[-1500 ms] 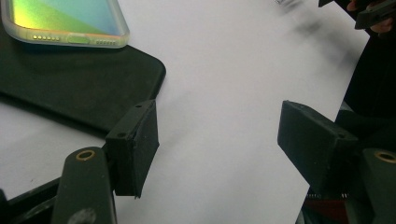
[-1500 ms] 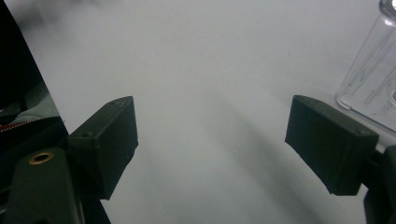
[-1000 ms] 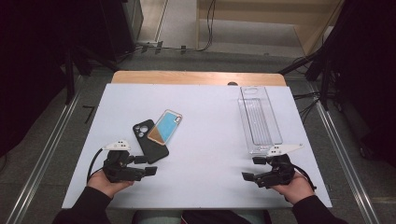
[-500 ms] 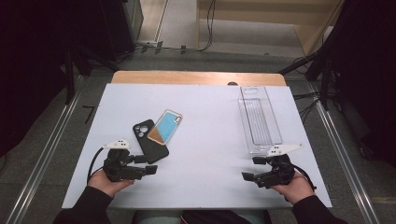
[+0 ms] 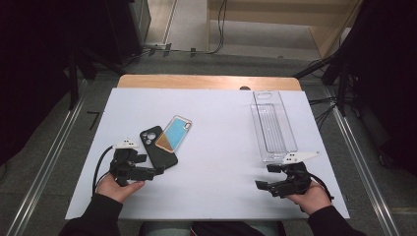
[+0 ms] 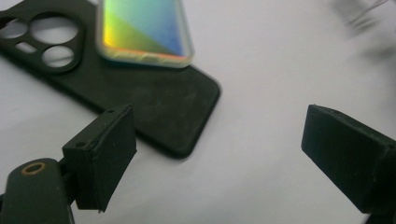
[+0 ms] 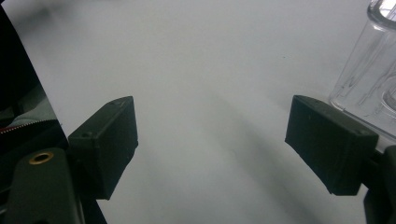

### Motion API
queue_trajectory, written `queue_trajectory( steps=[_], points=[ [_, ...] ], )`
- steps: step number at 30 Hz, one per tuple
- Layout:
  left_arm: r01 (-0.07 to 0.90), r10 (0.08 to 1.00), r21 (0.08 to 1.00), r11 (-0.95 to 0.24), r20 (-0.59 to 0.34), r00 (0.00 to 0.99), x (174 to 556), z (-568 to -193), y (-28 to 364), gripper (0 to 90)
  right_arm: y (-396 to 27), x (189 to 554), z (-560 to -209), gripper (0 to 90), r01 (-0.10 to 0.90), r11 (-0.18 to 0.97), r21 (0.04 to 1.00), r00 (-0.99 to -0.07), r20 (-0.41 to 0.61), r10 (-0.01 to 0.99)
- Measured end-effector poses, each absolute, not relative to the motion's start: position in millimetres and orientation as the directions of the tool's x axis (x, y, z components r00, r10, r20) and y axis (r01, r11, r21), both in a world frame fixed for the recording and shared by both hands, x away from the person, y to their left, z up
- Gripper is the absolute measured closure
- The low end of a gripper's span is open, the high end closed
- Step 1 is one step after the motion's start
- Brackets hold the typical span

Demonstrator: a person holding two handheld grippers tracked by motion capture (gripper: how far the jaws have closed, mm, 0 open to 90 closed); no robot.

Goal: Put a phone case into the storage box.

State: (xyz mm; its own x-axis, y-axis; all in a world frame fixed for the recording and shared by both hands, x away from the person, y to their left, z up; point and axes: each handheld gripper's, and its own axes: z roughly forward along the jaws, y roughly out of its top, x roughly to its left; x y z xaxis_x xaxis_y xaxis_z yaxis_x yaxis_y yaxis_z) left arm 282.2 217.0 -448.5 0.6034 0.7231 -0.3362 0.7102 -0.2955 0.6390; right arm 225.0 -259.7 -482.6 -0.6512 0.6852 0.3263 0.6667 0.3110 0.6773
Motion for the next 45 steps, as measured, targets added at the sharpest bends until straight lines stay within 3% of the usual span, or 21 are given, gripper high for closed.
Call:
queue_trajectory(
  steps=[3,10,25,45],
  points=[
    [0.693,0.682,0.667,-0.275,-0.373,0.629,284,-443,220,0.0,-260,225,-482,15.1,0.665,0.311,0.679,-0.652,0.323,0.686],
    [0.673,0.631,0.679,-0.293,-0.392,0.669,287,-437,215,0.0,-260,225,-482,15.1,0.665,0.313,0.679,-0.653,0.324,0.684],
    [0.704,0.703,0.661,-0.261,-0.370,0.608,311,-435,204,0.0,-261,225,-482,15.1,0.668,0.306,0.679,-0.645,0.322,0.693],
    [0.685,0.729,0.669,-0.288,-0.311,0.610,351,-434,190,1.9,-259,225,-481,15.1,0.665,0.306,0.682,-0.649,0.323,0.689]
  ],
)
